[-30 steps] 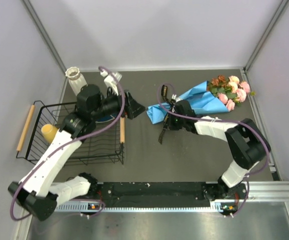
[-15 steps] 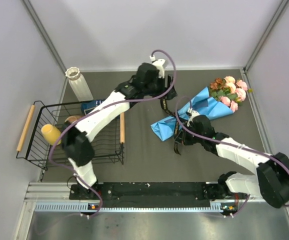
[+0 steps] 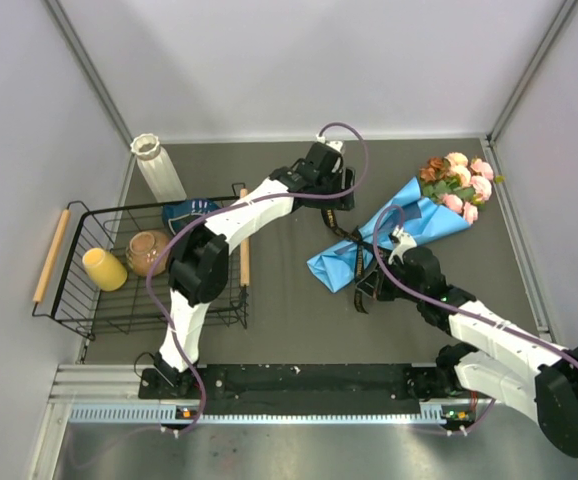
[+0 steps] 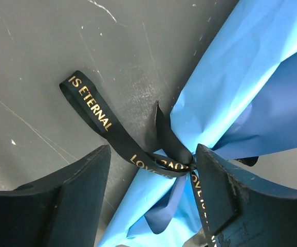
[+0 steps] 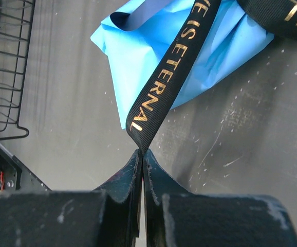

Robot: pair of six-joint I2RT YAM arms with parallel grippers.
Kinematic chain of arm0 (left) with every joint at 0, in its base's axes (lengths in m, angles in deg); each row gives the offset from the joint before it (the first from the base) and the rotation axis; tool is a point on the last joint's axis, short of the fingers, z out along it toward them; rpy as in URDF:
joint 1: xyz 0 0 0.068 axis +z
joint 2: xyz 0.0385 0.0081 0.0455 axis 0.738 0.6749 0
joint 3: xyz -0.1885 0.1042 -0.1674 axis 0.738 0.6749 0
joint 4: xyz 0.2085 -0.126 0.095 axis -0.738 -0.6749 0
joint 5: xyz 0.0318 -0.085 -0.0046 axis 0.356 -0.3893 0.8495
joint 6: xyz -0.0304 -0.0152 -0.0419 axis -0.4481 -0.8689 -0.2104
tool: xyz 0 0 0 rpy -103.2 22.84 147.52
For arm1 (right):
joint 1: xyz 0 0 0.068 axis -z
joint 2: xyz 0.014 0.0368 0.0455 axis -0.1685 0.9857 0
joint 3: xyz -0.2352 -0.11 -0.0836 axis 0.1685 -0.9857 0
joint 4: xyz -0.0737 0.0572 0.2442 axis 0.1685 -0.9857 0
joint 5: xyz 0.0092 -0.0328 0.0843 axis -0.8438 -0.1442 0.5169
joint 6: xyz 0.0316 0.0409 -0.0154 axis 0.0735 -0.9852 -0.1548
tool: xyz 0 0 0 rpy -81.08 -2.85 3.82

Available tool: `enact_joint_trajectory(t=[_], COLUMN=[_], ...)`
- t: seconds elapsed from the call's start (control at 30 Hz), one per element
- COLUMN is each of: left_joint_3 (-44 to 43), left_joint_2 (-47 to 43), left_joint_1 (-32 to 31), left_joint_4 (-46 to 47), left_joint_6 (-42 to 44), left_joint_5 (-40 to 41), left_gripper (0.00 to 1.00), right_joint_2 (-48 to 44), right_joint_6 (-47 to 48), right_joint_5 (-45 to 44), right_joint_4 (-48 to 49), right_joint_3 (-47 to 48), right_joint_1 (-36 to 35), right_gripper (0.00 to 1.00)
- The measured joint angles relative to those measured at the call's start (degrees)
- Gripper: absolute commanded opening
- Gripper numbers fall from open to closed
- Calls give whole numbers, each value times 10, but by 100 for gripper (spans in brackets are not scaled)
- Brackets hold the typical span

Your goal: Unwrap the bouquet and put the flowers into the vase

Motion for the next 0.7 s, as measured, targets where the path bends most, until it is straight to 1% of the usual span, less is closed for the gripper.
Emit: enact_joint_trajectory(t=[0.07, 0.13, 0.27, 0.33, 0.6, 0.7], left_joint_3=[3, 22, 90, 108, 109, 107], left_joint_2=[2, 0, -6, -5, 6, 17], left_joint_1=[0, -1, -2, -1, 0, 0], left_joint_4=[1, 5, 20, 15, 32, 46], left_joint_6=[-17, -44, -99, -123, -188, -198], left_joint_5=[-2, 7, 16, 15, -25, -40], left_gripper=[75, 72, 65, 62, 57, 51], right_joint_2=[1, 1, 4, 8, 10, 10], right_joint_6=[-2, -5, -9, -10, -10, -10], right_joint_5=[4, 7, 10, 12, 12, 12], right_joint_4=[4, 10, 19, 24, 26, 26], right_joint_3=[-3, -6, -12, -12, -12, -12], right_joint_1=[0, 0, 0, 0, 0, 0], right_gripper=[0, 0, 0, 0, 0, 0])
